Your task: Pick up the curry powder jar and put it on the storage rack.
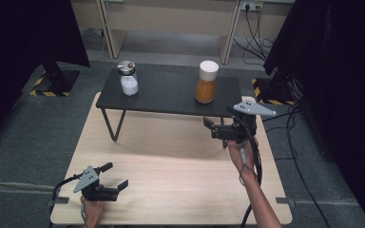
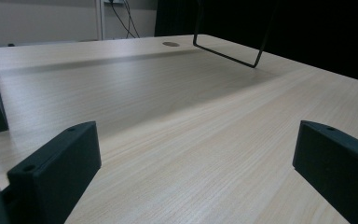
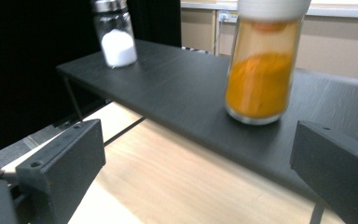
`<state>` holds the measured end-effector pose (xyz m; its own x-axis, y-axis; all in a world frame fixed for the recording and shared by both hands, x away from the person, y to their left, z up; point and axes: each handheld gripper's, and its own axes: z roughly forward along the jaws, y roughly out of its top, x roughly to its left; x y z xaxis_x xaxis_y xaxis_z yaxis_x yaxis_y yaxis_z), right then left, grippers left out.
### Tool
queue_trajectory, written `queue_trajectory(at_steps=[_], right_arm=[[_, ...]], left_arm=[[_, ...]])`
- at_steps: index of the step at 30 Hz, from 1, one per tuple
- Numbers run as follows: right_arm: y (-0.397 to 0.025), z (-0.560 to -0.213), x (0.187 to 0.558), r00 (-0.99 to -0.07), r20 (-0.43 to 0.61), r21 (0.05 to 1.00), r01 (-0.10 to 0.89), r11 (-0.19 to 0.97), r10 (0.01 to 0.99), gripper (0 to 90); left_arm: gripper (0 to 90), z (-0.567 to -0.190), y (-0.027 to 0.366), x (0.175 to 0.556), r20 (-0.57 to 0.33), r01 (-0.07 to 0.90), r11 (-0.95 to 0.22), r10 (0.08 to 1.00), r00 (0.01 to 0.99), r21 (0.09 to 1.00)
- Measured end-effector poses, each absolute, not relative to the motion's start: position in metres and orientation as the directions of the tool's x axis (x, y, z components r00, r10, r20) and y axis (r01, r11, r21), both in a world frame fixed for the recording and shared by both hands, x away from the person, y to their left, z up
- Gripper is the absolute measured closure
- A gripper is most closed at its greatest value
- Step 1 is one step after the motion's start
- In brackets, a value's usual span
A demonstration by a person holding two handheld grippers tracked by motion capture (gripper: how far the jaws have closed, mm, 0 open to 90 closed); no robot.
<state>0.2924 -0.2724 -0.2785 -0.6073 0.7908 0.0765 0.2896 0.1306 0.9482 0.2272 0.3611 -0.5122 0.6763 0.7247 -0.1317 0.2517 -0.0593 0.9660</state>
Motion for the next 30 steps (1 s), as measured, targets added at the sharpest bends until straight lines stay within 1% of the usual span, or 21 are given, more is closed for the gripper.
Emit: queue_trajectory(at_steps=[1, 2, 5, 6, 11, 13, 16, 17, 18, 19, 21, 22, 23, 27, 28, 30], right_arm=[[-0.272, -0.278, 0.292, -0.607, 0.077, 0.948, 0.29, 0.131, 0.791, 3.1], [-0.275, -0.289, 0.282, -0.607, 0.072, 0.951, 0.281, 0.128, 0.791, 3.0], [-0.283, -0.309, 0.27, -0.62, 0.084, 0.955, 0.274, 0.114, 0.78, 2.8], [-0.286, -0.32, 0.264, -0.627, 0.084, 0.956, 0.269, 0.114, 0.775, 2.8], [-0.294, -0.358, 0.248, -0.637, 0.049, 0.959, 0.245, 0.141, 0.769, 2.1], [-0.296, -0.377, 0.241, -0.631, 0.055, 0.957, 0.253, 0.138, 0.774, 2.1], [-0.3, -0.401, 0.236, -0.621, 0.091, 0.95, 0.289, 0.119, 0.779, 2.1], [-0.3, -0.401, 0.236, -0.621, 0.091, 0.95, 0.289, 0.119, 0.779, 2.1], [-0.302, -0.416, 0.234, -0.615, 0.104, 0.947, 0.301, 0.11, 0.782, 2.1], [-0.302, -0.416, 0.234, -0.615, 0.104, 0.947, 0.301, 0.11, 0.782, 2.1], [-0.305, -0.434, 0.23, -0.607, 0.124, 0.946, 0.312, 0.092, 0.785, 2.1], [-0.305, -0.434, 0.23, -0.607, 0.124, 0.946, 0.312, 0.092, 0.785, 2.1], [-0.307, -0.443, 0.227, -0.601, 0.128, 0.947, 0.31, 0.082, 0.789, 2.1], [-0.31, -0.462, 0.222, -0.597, 0.126, 0.952, 0.297, 0.073, 0.792, 2.1], [-0.31, -0.462, 0.222, -0.597, 0.126, 0.952, 0.297, 0.073, 0.792, 2.1], [-0.311, -0.474, 0.219, -0.592, 0.131, 0.956, 0.288, 0.057, 0.796, 2.1]], left_arm=[[0.2, -0.512, 0.361, 0.227, -0.132, 0.252, -0.059, 0.725, 0.676, 0.966], [0.2, -0.512, 0.361, 0.227, -0.132, 0.252, -0.06, 0.725, 0.676, 0.966], [0.2, -0.512, 0.361, 0.227, -0.13, 0.251, -0.062, 0.724, 0.678, 0.966], [0.2, -0.512, 0.361, 0.227, -0.13, 0.251, -0.061, 0.724, 0.677, 0.966], [0.2, -0.512, 0.361, 0.227, -0.13, 0.25, -0.061, 0.724, 0.677, 0.966], [0.2, -0.512, 0.361, 0.227, -0.13, 0.251, -0.062, 0.725, 0.677, 0.966], [0.1, -0.512, 0.361, 0.227, -0.13, 0.252, -0.062, 0.725, 0.677, 0.966], [0.1, -0.512, 0.361, 0.227, -0.13, 0.252, -0.062, 0.725, 0.677, 0.966], [0.1, -0.512, 0.361, 0.227, -0.13, 0.252, -0.062, 0.725, 0.677, 0.966], [0.1, -0.512, 0.361, 0.227, -0.13, 0.252, -0.062, 0.725, 0.677, 0.966], [0.1, -0.512, 0.361, 0.227, -0.13, 0.253, -0.062, 0.725, 0.677, 0.966], [0.1, -0.512, 0.361, 0.227, -0.13, 0.253, -0.062, 0.725, 0.677, 0.966], [0.1, -0.512, 0.361, 0.227, -0.131, 0.254, -0.063, 0.725, 0.677, 0.965], [0.1, -0.512, 0.361, 0.227, -0.131, 0.254, -0.063, 0.725, 0.677, 0.965], [0.1, -0.512, 0.361, 0.227, -0.131, 0.254, -0.063, 0.725, 0.677, 0.965], [0.1, -0.512, 0.361, 0.227, -0.132, 0.255, -0.063, 0.724, 0.677, 0.965]])
